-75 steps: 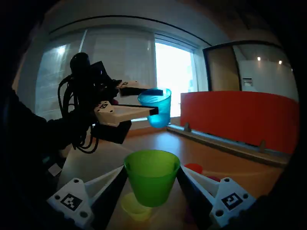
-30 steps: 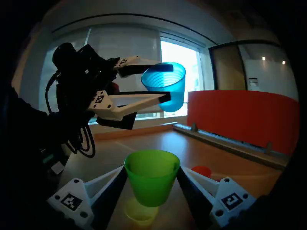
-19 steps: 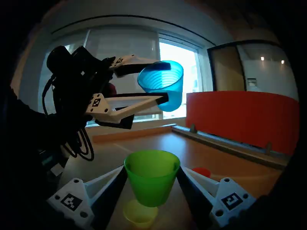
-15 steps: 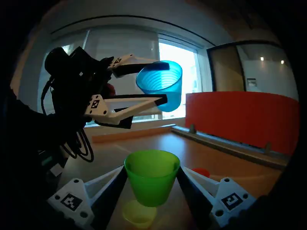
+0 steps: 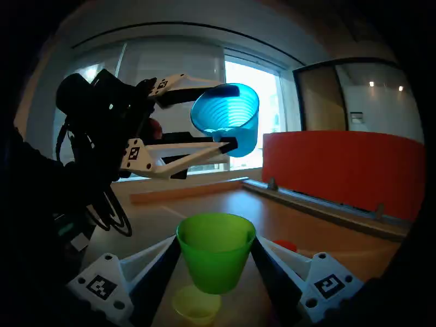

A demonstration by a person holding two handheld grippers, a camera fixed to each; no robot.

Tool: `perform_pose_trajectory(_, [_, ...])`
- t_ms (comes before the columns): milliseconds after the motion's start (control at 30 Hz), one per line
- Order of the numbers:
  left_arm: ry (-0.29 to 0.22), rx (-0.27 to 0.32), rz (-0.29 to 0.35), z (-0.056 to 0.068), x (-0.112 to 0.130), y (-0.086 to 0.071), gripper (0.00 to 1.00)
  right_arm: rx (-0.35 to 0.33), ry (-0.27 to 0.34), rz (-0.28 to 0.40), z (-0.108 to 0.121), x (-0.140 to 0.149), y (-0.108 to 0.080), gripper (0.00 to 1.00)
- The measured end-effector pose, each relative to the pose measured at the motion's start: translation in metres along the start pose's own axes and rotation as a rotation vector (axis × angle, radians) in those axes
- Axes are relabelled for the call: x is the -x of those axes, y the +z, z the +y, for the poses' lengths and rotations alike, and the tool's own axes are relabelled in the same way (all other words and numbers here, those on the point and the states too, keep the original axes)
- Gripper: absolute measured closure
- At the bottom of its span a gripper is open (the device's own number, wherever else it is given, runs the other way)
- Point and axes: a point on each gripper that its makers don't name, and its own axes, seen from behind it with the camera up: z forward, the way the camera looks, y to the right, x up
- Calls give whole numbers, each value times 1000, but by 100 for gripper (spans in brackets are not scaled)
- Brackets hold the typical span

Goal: Pour water

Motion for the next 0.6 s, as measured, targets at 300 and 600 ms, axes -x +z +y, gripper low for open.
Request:
perform_pose_trajectory(300, [40,-9,-2,-2,-1,1,13,2,1,3,1,0,-2,10])
perform_pose_trajectory(600, [67,-12,-1,-2,-3,1,13,4,-2,3,2,0,-3,10])
